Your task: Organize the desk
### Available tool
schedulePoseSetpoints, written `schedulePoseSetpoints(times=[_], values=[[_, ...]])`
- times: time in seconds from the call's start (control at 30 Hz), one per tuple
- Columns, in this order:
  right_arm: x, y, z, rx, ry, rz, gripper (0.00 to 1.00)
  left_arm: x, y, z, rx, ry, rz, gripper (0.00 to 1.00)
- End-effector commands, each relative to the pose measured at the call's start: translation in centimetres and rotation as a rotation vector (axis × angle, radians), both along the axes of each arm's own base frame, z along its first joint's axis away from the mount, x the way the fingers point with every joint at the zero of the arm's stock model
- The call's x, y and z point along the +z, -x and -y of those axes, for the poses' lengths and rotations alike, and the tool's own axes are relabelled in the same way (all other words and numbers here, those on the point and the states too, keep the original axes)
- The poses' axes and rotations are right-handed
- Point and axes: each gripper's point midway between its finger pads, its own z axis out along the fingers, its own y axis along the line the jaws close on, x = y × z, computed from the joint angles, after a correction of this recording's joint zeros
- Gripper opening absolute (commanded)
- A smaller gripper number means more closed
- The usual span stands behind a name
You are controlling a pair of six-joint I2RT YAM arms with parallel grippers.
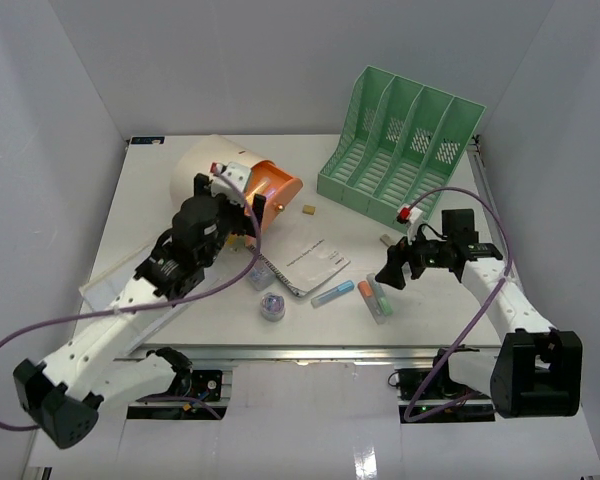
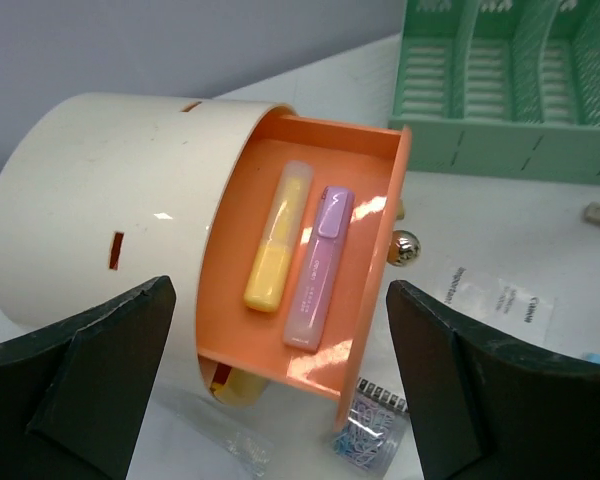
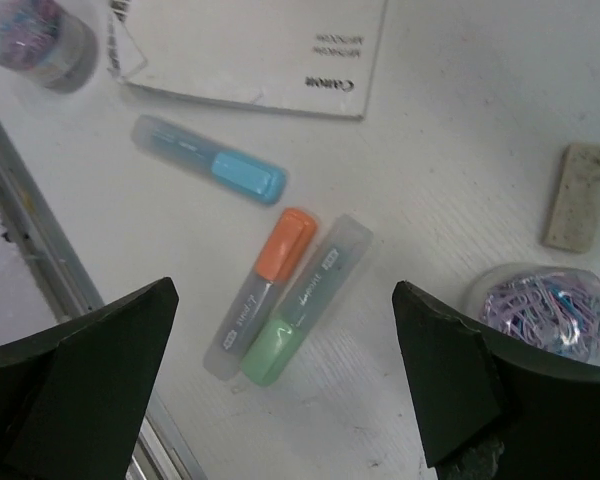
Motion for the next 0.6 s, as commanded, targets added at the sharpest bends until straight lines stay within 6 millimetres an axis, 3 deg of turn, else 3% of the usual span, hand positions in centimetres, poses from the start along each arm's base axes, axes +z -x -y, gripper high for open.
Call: schedulePoseSetpoints(times=[0.0,0.17,0.4,0.57], values=[[-2.9,-2.5,2.1,-0.181,0.219,-0.027,0.89,1.4,3.9,-1.4,-0.058,0.132,0.091,0.98],[-5.7,-2.5,1.1,-0.174,0.299,-0.125,0.77,-1.7,6.2,-3.8,-0.019,0.162,0.099,0.98],[-7.8,-2.1,0.6,-0.146,0.36,-0.171,0.75,-0.4,8.0,-6.1,0.02,0.237,0.188,0.98],[-9.1,-1.6,0.3,-0.125,0.4,-0.191,0.73,-0.5,8.1,-5.7,0.0,0.238,0.188,0.98]])
